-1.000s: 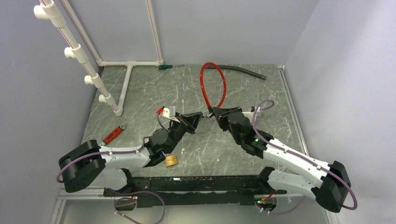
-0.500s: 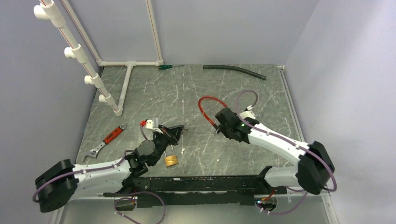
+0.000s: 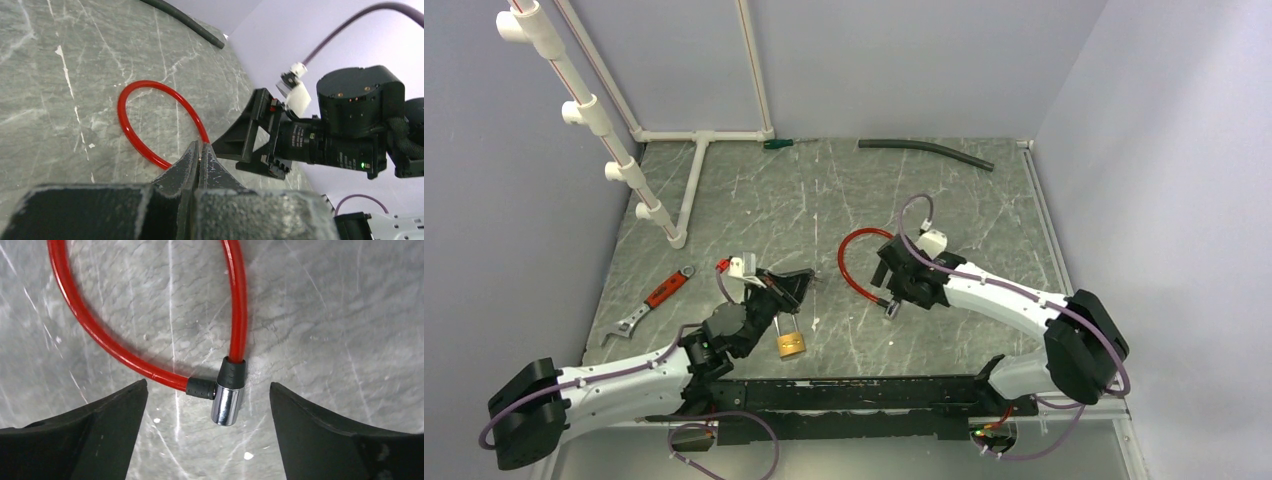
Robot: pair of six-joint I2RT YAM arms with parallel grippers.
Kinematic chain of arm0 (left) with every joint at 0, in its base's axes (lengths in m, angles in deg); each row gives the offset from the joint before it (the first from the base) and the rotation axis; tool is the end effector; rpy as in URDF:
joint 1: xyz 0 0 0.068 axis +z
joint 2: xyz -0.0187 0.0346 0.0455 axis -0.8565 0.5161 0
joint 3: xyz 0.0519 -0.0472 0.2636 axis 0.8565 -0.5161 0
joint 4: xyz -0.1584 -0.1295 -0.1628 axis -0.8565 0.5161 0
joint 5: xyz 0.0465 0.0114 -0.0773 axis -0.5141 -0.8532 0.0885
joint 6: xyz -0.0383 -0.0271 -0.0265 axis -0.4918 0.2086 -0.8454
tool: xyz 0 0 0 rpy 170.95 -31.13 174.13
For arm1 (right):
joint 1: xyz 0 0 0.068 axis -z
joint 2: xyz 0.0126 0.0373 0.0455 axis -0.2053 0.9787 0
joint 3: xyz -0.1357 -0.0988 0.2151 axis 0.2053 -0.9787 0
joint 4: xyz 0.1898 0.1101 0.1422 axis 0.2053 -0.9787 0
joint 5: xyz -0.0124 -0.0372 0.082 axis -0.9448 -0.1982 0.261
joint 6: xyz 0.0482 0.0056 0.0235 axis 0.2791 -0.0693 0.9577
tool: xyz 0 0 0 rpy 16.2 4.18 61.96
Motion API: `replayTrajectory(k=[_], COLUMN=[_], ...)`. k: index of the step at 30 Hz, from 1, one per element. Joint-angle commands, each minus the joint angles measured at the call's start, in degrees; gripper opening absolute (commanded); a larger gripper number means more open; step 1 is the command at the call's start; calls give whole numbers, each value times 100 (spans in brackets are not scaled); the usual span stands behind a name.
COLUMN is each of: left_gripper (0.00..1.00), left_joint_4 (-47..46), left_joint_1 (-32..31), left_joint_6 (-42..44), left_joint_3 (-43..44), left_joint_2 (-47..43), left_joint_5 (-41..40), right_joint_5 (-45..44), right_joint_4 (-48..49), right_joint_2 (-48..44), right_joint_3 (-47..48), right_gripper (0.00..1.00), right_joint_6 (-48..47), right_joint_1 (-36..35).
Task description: Unlock with the key
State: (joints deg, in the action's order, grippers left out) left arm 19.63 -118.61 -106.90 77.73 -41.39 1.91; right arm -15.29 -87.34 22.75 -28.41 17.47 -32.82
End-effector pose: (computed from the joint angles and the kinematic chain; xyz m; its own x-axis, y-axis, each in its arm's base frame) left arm 0.1041 -0.1429 0.2212 -0.2961 -0.6197 -0.7269 0.3993 0.6110 -0.6836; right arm 0.1880 0.1667 0.2022 -0.7293 0.4832 -0.4843 0.3920 0.8753 0.2830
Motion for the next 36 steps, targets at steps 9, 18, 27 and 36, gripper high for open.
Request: replayTrajectory(k=[9,18,27,36], left_gripper=[0,0,0,0], left_joint_4=[663,1132,849,546], left_joint_1=[33,62,62,62], left_joint_6=[207,-109,-219,-249], left_joint_3=[516,949,917,968], left_joint_2=[-782,-894,-631,-380], left_joint_5=[1467,2606,2829,2989], right_joint_5=[4144,6422,6460,6520], right_joint_4=[3714,4982,5128,5167], right_joint_2=[-2637,-2775,-2635,-2482], right_joint_3=[-1194,-1262,-1167,-1188], right_gripper=[89,44,43,42], right_joint_6=[-3871,-3958,-3891,-3884], right_joint_1=[65,72,67,63])
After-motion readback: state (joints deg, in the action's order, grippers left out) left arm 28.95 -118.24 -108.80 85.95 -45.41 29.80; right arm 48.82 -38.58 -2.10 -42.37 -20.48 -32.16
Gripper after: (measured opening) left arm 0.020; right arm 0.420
